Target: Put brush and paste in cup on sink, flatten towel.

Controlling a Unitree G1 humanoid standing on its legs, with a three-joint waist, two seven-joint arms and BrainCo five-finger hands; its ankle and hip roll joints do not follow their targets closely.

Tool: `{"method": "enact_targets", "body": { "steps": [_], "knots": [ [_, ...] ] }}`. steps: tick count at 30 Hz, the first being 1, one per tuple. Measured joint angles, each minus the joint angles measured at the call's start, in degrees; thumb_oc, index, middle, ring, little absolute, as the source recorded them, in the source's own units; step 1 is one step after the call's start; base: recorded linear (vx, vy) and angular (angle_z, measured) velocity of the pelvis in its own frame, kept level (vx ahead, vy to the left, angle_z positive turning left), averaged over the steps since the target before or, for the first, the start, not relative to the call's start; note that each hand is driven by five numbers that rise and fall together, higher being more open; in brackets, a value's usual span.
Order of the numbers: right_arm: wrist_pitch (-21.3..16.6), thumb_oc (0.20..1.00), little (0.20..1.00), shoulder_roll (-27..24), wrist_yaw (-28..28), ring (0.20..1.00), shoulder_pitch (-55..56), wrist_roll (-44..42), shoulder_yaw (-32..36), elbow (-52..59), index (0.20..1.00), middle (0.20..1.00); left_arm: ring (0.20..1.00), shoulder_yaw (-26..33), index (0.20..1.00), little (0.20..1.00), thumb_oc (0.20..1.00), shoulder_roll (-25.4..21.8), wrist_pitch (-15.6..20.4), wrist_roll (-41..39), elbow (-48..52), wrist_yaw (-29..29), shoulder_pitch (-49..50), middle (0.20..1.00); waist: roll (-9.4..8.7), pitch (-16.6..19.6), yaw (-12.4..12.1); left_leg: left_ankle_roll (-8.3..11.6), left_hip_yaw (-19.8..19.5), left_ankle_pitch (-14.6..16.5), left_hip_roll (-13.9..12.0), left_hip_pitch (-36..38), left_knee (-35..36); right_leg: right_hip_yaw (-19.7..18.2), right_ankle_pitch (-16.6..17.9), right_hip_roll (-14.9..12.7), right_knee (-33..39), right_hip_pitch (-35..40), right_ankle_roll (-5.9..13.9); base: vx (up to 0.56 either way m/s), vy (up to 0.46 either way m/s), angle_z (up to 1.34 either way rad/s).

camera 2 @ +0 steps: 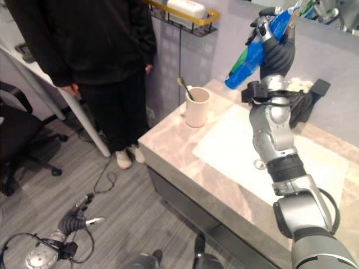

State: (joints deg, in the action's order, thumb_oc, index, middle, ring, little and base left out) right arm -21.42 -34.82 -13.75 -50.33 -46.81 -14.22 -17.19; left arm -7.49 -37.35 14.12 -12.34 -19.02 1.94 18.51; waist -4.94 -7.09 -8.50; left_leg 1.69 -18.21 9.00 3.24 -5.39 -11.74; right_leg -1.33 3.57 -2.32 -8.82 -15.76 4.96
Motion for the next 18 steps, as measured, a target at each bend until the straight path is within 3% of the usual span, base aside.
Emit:
{"method": "enact_targets", "body": {
  "steps": [2,6,18],
  "knots": [
    [0.66,0.2,0.2,-1.7,-0.01,0.2,-0.51,1.21,-0.77,-0.03,0.2,0.2,1.0,0.75,1.0,1.0,1.0,2.43,0.11,0.01,-2.35,0.14,-1.22,1.0,-0.01,0.16,0.05,0.59,0.59,-0.17,-0.68,0.0,1.16,0.02,1.77,0.5,2.22,0.5,-1.12,0.03,-0.1,-0.15],
    [1.78,0.2,0.2,-1.43,-0.51,0.2,-4.87,2.98,-2.45,-6.23,0.2,0.2,1.0,-0.34,1.0,1.0,1.0,2.73,-0.07,1.59,-4.84,0.15,-2.66,1.0,-0.36,0.44,-0.13,1.06,0.63,-0.49,-1.07,0.23,2.93,0.03,3.82,0.75,6.29,1.85,-1.77,0.02,-0.074,-0.01],
    [2.6,0.2,0.2,1.02,-2.02,0.2,-10.27,4.84,-5.5,-8.34,0.2,0.2,1.0,-0.38,1.0,1.0,1.0,2.74,-0.06,1.68,-4.82,1.92,-2.71,1.0,-0.61,0.61,-0.4,1.18,0.1,-1.18,-1.01,0.05,5.13,0.32,4.0,0.26,8.2,1.85,-1.58,0.0,-0.006,0.01]
  ]
}}
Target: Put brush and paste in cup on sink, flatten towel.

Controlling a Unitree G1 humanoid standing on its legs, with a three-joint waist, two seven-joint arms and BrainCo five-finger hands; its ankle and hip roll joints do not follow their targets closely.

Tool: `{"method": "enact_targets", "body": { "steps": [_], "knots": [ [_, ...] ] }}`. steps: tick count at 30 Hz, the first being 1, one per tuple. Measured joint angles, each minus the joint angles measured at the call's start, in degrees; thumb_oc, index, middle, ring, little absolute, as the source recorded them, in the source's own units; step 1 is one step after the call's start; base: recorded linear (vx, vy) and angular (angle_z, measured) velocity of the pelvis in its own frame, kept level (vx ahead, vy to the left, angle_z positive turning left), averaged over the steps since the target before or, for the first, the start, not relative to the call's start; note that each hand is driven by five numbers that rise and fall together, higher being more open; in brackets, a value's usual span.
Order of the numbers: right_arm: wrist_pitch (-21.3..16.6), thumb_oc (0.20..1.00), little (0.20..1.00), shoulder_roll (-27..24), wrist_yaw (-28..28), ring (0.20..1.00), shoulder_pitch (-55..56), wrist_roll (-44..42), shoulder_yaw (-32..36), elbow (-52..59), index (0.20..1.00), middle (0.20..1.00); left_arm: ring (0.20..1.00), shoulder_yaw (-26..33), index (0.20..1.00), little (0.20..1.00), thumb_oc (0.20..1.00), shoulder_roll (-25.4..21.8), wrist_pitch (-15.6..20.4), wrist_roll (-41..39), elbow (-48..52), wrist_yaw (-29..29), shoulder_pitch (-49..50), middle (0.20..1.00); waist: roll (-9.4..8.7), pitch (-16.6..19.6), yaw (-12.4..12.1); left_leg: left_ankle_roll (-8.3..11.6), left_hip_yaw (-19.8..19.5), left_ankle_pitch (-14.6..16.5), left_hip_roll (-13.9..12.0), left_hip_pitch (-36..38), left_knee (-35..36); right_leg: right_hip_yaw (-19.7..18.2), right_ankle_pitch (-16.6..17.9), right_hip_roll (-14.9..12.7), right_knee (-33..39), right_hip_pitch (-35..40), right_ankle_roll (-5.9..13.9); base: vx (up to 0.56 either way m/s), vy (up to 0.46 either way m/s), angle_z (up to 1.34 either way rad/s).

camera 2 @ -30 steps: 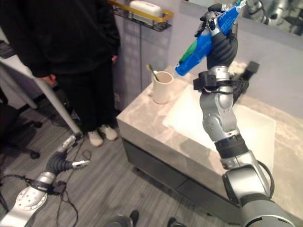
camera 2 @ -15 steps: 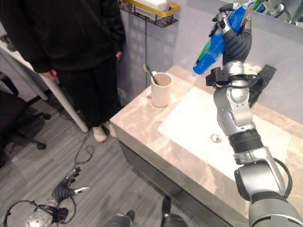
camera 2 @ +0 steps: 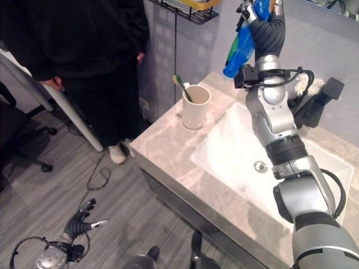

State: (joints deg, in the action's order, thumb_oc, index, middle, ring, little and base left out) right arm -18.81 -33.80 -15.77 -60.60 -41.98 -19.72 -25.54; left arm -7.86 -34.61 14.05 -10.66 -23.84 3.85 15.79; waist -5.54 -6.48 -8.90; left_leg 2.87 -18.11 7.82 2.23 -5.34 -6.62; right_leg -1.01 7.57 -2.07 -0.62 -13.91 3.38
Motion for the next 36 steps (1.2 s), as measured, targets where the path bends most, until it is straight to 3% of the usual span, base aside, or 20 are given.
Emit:
{"method": "enact_targets", "body": {
  "steps": [5,11,18,36],
  "knots": [
    [0.01,0.2,0.2,1.4,-0.44,0.2,-0.72,-0.02,-0.67,0.0,0.2,0.2,1.0,-0.18,1.0,1.0,1.0,0.27,-0.01,-0.04,-0.02,0.38,-0.16,1.0,-0.18,0.12,0.03,0.0,-0.23,0.0,0.0,-0.41,0.01,0.2,0.14,-0.03,0.59,-0.02,-0.03,0.0,-0.001,0.02],
    [0.11,0.2,0.2,10.31,-1.54,0.2,-2.56,-0.19,-1.61,-3.27,0.2,0.2,1.0,-2.53,1.0,1.0,1.0,3.44,-0.51,-0.61,-2.16,1.48,-1.52,1.0,-0.27,0.36,-0.2,0.03,-0.33,-0.01,0.01,-0.83,-0.07,0.26,0.77,-0.03,1.38,-0.03,-0.29,0.0,0.0,0.0],
    [0.34,0.2,0.2,10.29,-1.7,0.2,-2.8,-0.03,-1.95,-4.03,0.2,0.2,1.0,-1.9,1.0,1.0,1.0,5.3,-1.01,-5.25,-2.98,1.47,0.22,1.0,-0.97,0.83,-1.88,0.03,-0.4,-0.02,0.19,-0.94,-0.05,0.36,0.84,-0.24,1.77,0.1,-0.18,0.0,0.0,0.01],
    [1.28,0.2,0.2,10.47,-1.58,0.2,-2.68,0.04,-1.9,-5.27,0.2,0.2,1.0,-2.1,1.0,1.0,1.0,5.94,-2.09,-7.36,-3.81,1.42,-0.05,1.0,-1.0,0.85,-1.39,0.03,-0.26,-0.02,0.18,-0.91,0.03,0.24,0.88,-0.22,1.94,0.09,-0.15,0.0,0.0,0.0]
  ]
}}
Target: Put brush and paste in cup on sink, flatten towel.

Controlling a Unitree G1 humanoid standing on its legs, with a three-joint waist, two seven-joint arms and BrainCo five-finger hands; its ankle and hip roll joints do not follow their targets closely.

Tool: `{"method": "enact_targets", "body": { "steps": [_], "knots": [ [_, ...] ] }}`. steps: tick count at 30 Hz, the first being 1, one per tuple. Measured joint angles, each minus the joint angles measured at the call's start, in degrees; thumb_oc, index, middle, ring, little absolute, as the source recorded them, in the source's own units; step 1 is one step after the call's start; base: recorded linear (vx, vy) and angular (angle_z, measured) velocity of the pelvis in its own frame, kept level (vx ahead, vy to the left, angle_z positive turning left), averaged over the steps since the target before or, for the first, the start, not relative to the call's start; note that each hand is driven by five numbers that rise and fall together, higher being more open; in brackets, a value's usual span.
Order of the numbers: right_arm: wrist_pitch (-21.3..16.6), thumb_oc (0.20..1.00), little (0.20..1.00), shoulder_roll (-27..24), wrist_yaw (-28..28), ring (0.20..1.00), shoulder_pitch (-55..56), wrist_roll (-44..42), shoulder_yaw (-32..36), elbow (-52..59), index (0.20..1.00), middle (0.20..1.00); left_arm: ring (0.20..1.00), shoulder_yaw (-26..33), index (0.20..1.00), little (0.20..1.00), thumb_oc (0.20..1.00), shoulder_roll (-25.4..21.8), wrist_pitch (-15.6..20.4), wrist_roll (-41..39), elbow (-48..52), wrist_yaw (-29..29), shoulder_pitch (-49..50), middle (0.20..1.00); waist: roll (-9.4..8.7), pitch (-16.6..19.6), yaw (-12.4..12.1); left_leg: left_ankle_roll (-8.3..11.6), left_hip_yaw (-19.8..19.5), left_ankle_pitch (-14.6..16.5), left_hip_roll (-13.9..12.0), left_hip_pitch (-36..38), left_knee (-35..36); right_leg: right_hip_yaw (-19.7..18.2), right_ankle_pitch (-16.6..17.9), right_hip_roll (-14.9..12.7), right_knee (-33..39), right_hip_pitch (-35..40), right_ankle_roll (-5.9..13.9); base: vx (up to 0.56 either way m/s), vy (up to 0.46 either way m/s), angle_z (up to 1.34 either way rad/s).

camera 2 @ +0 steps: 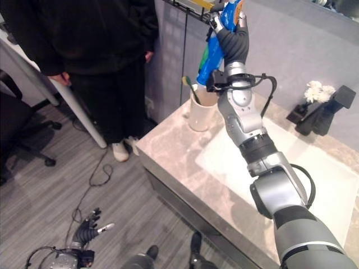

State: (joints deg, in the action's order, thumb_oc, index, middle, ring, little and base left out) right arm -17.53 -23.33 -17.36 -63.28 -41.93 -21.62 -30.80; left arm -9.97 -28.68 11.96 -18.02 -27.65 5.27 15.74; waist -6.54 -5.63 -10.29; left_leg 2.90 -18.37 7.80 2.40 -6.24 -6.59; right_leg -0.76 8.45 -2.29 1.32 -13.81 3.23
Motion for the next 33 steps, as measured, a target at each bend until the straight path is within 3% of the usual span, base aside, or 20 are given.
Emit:
{"method": "enact_targets", "body": {
  "steps": [33],
  "knots": [
    [1.51,0.2,0.2,1.67,0.07,0.2,2.65,4.56,-0.02,-2.23,0.2,0.2,1.0,-0.38,1.0,1.0,1.0,0.13,0.01,-0.03,-0.07,-0.65,0.03,1.0,-0.14,0.81,0.16,0.0,0.13,0.0,-0.05,-0.18,0.0,-0.14,0.19,0.07,0.36,-0.04,-0.04,0.0,0.0,0.0]
  ]
}}
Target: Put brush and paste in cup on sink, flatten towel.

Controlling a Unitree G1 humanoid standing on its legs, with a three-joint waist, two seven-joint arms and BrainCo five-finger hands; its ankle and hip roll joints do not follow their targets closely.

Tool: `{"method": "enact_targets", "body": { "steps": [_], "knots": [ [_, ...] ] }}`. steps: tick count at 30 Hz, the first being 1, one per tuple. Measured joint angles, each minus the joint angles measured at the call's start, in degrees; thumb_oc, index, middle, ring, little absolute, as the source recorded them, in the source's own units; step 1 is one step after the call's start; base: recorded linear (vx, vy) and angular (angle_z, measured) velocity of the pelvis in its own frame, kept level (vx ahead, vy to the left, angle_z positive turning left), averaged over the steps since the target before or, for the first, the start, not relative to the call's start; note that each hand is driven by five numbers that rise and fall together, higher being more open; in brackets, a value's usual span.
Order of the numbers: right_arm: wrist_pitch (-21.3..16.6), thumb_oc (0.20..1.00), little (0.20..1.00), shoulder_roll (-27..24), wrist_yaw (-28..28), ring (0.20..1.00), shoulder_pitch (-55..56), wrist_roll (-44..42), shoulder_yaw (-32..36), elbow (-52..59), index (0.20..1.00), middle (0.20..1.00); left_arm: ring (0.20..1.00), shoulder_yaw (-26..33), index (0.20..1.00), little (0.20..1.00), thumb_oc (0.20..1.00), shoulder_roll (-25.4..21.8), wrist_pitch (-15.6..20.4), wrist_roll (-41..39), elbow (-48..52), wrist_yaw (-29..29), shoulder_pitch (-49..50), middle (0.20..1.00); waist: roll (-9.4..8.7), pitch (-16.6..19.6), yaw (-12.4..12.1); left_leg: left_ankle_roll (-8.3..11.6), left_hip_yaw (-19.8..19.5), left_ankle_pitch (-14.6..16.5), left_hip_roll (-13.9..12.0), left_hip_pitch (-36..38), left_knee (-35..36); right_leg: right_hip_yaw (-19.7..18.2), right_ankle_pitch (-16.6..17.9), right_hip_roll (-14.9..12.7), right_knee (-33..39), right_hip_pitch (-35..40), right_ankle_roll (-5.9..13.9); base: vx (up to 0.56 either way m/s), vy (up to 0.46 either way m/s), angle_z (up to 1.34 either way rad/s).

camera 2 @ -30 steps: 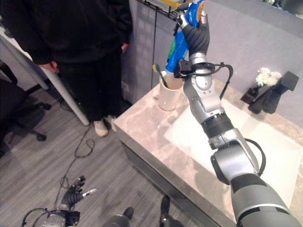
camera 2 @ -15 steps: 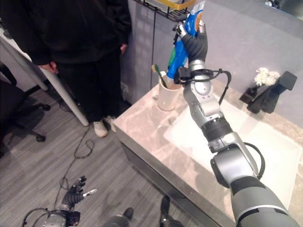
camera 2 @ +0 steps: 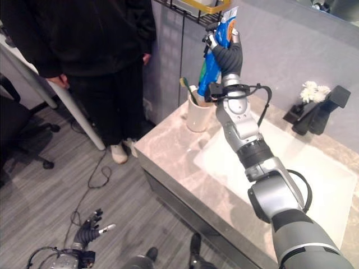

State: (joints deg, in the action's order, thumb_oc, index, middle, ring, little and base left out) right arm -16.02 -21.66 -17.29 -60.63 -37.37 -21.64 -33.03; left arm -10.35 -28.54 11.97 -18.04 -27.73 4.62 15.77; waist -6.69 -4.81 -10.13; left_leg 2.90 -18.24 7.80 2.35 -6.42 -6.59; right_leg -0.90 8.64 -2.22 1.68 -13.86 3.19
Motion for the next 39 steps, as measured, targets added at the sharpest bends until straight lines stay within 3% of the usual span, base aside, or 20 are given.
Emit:
{"method": "enact_targets", "body": {
  "steps": [16,17,18,19,20,39],
  "knots": [
    [0.02,0.2,0.2,1.44,-1.4,0.2,3.34,4.55,0.04,-1.43,0.2,0.2,1.0,-0.05,1.0,1.0,1.0,0.26,0.03,0.0,-0.39,0.34,-0.02,1.0,0.0,0.82,-0.09,0.01,-0.29,-0.01,-0.07,-0.69,0.06,0.25,0.26,0.0,1.06,-0.12,-0.02,0.0,0.0,0.01],
    [0.02,0.382,0.382,1.44,-1.4,0.382,3.34,4.55,0.04,-1.43,0.382,0.382,1.0,-0.06,1.0,1.0,1.0,0.3,0.03,0.0,-0.39,0.39,-0.06,1.0,0.0,0.82,-0.1,0.02,-0.3,-0.01,-0.07,-0.69,0.07,0.26,0.26,0.0,1.06,-0.12,-0.03,0.0,0.0,0.0],
    [0.02,0.457,0.457,1.44,-1.38,0.457,3.33,4.55,0.04,-1.43,0.457,0.457,1.0,-0.07,1.0,1.0,1.0,0.36,0.04,0.0,-0.39,0.49,-0.06,1.0,0.0,0.82,-0.09,0.02,-0.3,-0.01,-0.07,-0.69,0.07,0.26,0.26,0.0,1.07,-0.12,-0.03,0.0,0.0,0.0],
    [0.03,0.658,0.658,1.44,-1.37,0.658,3.33,4.55,0.04,-1.44,0.658,0.658,1.0,-0.08,1.0,1.0,1.0,0.4,0.04,0.0,-0.39,0.68,-0.05,1.0,0.0,0.82,-0.1,0.02,-0.31,-0.01,-0.07,-0.69,0.08,0.26,0.27,0.0,1.08,-0.12,-0.03,0.0,0.0,0.0],
    [0.03,1.0,1.0,1.43,-1.33,1.0,3.33,4.56,0.05,-1.43,1.0,1.0,1.0,-0.08,1.0,1.0,1.0,0.42,0.04,0.01,-0.39,0.69,-0.06,1.0,0.0,0.82,-0.09,0.02,-0.31,-0.01,-0.07,-0.68,0.08,0.26,0.27,0.0,1.07,-0.11,-0.03,0.0,0.0,0.0],
    [0.18,1.0,1.0,0.76,-3.52,1.0,3.32,10.46,0.28,0.23,1.0,1.0,1.0,-2.22,1.0,1.0,1.0,0.8,0.06,0.15,-0.39,1.1,-1.16,1.0,-0.11,0.89,-0.07,0.02,-0.12,-0.01,0.01,-0.54,-0.09,0.19,0.78,-0.02,1.07,0.03,-0.05,-0.01,0.004,0.0]
  ]
}}
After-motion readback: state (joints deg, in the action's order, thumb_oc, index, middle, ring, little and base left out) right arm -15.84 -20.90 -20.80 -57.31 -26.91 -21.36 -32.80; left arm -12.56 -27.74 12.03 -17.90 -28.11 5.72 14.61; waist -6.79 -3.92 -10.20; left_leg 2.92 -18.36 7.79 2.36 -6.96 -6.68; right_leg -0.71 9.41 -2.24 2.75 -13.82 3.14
